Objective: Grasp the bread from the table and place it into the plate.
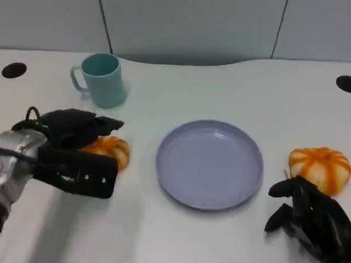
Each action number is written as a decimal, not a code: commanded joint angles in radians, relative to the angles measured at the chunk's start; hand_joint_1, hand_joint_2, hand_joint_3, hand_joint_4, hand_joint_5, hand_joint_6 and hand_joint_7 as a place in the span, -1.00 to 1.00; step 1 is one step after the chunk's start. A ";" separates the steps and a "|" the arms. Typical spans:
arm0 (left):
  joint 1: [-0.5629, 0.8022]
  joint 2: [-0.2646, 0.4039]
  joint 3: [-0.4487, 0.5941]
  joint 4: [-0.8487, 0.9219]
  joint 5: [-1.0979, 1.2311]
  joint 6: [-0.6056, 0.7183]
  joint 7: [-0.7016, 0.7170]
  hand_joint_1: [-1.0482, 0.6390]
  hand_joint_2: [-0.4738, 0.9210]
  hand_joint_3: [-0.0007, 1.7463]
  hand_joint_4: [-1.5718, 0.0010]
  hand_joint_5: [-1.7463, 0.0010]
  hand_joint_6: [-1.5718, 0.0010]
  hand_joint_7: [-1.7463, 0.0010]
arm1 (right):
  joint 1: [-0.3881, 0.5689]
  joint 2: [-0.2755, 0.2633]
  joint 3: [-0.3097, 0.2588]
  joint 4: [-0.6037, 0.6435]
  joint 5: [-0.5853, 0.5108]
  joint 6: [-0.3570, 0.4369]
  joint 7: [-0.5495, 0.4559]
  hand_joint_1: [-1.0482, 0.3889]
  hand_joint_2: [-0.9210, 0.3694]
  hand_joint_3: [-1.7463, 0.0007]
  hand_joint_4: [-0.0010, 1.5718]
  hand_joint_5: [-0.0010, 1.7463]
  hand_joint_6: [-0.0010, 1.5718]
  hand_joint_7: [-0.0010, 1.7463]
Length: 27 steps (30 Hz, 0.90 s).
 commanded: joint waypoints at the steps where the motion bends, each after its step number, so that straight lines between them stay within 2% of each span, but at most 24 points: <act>1: -0.096 -0.059 -0.073 0.215 0.009 0.033 0.039 -0.77 0.93 -1.00 0.96 0.98 0.89 0.99 | 0.009 0.001 -0.018 -0.018 0.024 0.014 -0.009 0.01 -1.00 0.27 -0.31 1.00 -0.46 0.77; 6: -0.152 -0.140 -0.168 0.409 0.044 0.089 0.152 -0.72 0.90 -1.00 0.95 0.98 0.87 0.99 | 0.021 0.003 -0.019 -0.052 0.022 0.050 -0.031 0.02 -1.00 0.27 -0.31 1.00 -0.46 0.78; 12: -0.160 -0.205 -0.220 0.525 0.041 0.116 0.289 -0.51 0.81 -1.00 0.97 0.99 0.87 0.99 | 0.026 0.003 -0.019 -0.057 0.023 0.040 -0.027 0.02 -1.00 0.25 -0.27 1.00 -0.45 0.78; 13: -0.156 -0.211 -0.224 0.533 0.040 0.117 0.317 -0.46 0.75 -1.00 0.89 0.95 0.82 0.98 | 0.026 0.004 -0.018 -0.058 0.020 0.038 -0.029 0.02 -1.00 0.25 -0.26 1.00 -0.44 0.78; 16: -0.156 -0.216 -0.236 0.547 0.036 0.116 0.352 -0.42 0.72 -1.00 0.83 0.93 0.79 0.97 | 0.026 0.004 -0.016 -0.058 0.016 0.036 -0.032 0.02 -1.00 0.26 -0.25 1.00 -0.43 0.78; 17: -0.145 -0.216 -0.231 0.551 0.029 0.103 0.401 -0.37 0.74 -0.97 0.69 0.84 0.64 0.89 | 0.027 0.003 -0.016 -0.059 0.016 0.035 -0.032 0.02 -1.00 0.26 -0.25 1.00 -0.43 0.78; 18: -0.136 -0.215 -0.227 0.554 0.023 0.089 0.447 -0.28 0.85 -0.97 0.68 0.19 0.59 0.33 | 0.027 0.003 -0.016 -0.059 0.016 0.034 -0.031 0.02 -1.00 0.26 -0.25 1.00 -0.43 0.77; 19: -0.123 -0.212 -0.217 0.557 0.013 0.067 0.510 -0.21 0.92 -0.98 0.75 -0.37 0.65 -0.21 | 0.027 0.003 -0.016 -0.058 0.015 0.031 -0.032 0.01 -1.00 0.26 -0.25 1.00 -0.43 0.77; 20: -0.112 -0.210 -0.211 0.560 0.005 0.050 0.564 -0.06 0.90 -0.99 0.58 -0.74 0.61 -0.68 | 0.027 0.002 -0.015 -0.054 0.010 0.023 -0.033 0.00 -1.00 0.26 -0.27 1.00 -0.44 0.77; 22: -0.103 -0.208 -0.211 0.567 -0.004 0.028 0.623 0.05 0.90 -0.99 0.40 -0.95 0.55 -0.93 | 0.028 0.002 -0.015 -0.051 0.007 0.015 -0.033 0.00 -1.00 0.27 -0.28 1.00 -0.45 0.77; 25: -0.100 -0.206 -0.221 0.576 -0.002 0.030 0.672 0.05 0.97 -0.94 0.14 -0.99 0.45 -0.99 | 0.028 0.007 -0.025 -0.055 0.033 0.031 -0.021 0.01 -1.00 0.27 -0.29 1.00 -0.45 0.78; 27: -0.100 -0.208 -0.197 0.580 -0.031 0.033 0.657 0.03 0.99 -0.90 0.12 -1.00 0.44 -1.00 | 0.026 0.004 -0.023 -0.053 0.029 0.028 -0.023 0.01 -1.00 0.26 -0.29 1.00 -0.45 0.78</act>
